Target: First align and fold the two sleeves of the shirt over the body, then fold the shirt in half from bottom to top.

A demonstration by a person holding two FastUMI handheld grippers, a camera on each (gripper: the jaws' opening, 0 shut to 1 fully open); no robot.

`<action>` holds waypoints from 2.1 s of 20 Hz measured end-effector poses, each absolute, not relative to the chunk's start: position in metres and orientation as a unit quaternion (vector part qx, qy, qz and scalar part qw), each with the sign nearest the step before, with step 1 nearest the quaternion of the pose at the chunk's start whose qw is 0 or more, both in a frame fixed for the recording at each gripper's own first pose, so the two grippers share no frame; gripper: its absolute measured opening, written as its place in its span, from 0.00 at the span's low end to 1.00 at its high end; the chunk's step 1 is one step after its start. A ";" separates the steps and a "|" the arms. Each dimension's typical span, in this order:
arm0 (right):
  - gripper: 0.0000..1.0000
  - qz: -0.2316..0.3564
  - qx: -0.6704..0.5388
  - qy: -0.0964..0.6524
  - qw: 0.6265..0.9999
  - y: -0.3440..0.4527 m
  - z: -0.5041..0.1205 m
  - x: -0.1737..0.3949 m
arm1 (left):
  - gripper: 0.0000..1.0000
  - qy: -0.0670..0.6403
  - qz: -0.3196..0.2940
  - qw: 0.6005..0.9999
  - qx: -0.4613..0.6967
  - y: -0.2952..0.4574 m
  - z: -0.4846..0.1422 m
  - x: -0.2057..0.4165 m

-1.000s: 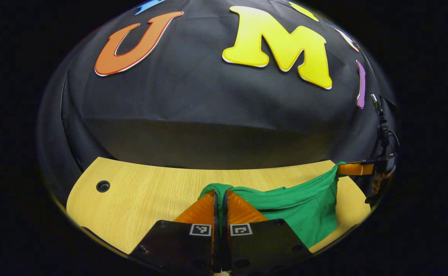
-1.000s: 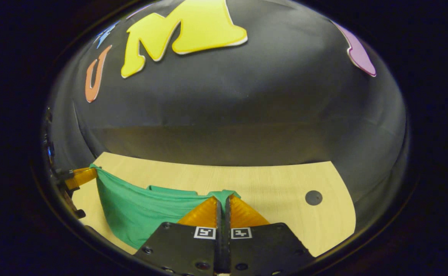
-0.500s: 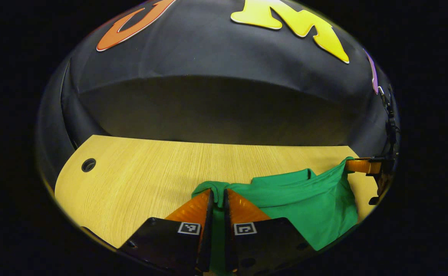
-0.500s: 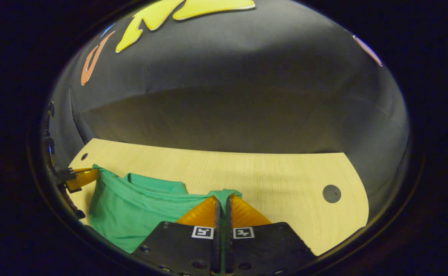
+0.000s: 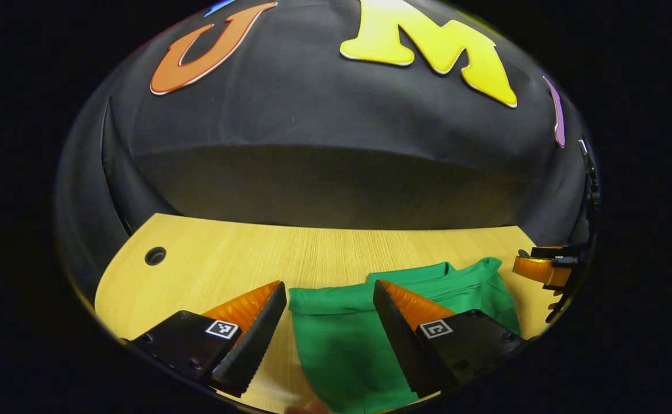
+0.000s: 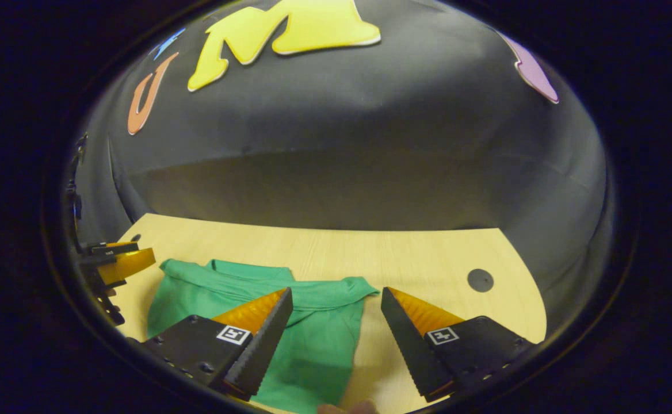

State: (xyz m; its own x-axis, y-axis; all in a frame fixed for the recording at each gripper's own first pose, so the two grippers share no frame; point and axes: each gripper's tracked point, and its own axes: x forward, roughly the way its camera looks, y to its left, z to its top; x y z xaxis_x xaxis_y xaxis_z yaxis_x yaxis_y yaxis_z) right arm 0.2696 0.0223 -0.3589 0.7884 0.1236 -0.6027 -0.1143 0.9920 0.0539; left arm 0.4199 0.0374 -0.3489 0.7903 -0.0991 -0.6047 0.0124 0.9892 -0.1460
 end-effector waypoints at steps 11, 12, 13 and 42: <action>0.95 0.051 -0.002 0.162 0.985 0.014 -0.147 0.152 | 0.96 0.154 0.007 0.988 -0.011 0.032 -0.114 0.346; 0.93 0.052 0.001 0.151 0.987 0.016 -0.130 0.135 | 0.96 0.137 0.000 0.991 -0.005 0.023 -0.093 0.335; 0.95 0.052 0.001 0.138 0.989 0.015 -0.115 0.120 | 0.96 0.119 -0.006 0.993 0.003 0.014 -0.069 0.321; 0.96 0.034 -0.004 0.052 0.998 -0.004 -0.012 0.003 | 0.99 0.060 0.004 0.998 -0.001 -0.011 0.029 0.210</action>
